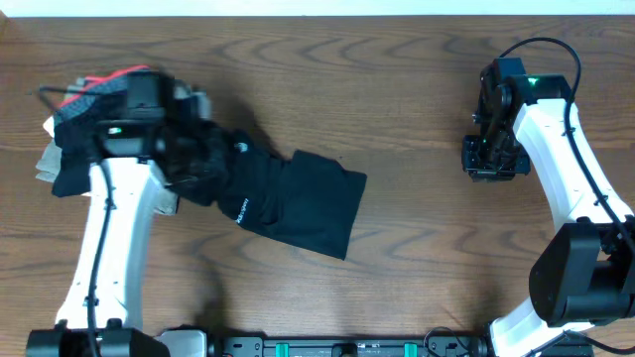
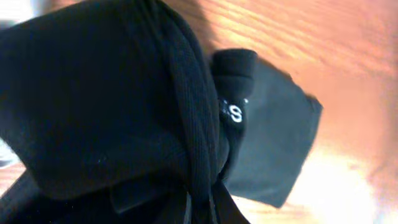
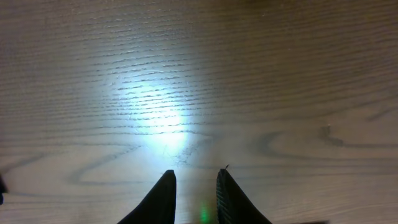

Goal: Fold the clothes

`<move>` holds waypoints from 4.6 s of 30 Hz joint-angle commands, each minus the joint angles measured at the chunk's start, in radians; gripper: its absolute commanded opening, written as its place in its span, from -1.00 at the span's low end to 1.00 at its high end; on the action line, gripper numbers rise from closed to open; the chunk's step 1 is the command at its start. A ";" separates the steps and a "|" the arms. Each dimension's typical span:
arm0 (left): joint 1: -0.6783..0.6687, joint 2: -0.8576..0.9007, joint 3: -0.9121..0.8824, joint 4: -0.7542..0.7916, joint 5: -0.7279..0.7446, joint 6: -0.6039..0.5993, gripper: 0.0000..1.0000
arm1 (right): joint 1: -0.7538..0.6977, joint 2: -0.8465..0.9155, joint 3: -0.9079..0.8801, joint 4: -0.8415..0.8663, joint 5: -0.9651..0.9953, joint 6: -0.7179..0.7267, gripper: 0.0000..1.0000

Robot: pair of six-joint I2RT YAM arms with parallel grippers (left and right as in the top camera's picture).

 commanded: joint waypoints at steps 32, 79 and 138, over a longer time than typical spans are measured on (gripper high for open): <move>-0.686 0.197 0.017 0.154 -0.173 -0.057 -0.14 | -0.008 -0.021 -0.006 -0.004 -0.001 -0.016 -0.59; -0.196 0.363 0.016 0.166 -0.150 -0.058 -0.12 | 0.422 0.373 -0.006 0.423 -0.606 -0.140 -0.76; -0.245 0.563 -0.023 0.143 -0.185 -0.078 -0.20 | 0.359 0.453 -0.004 0.590 -0.127 -0.134 -0.38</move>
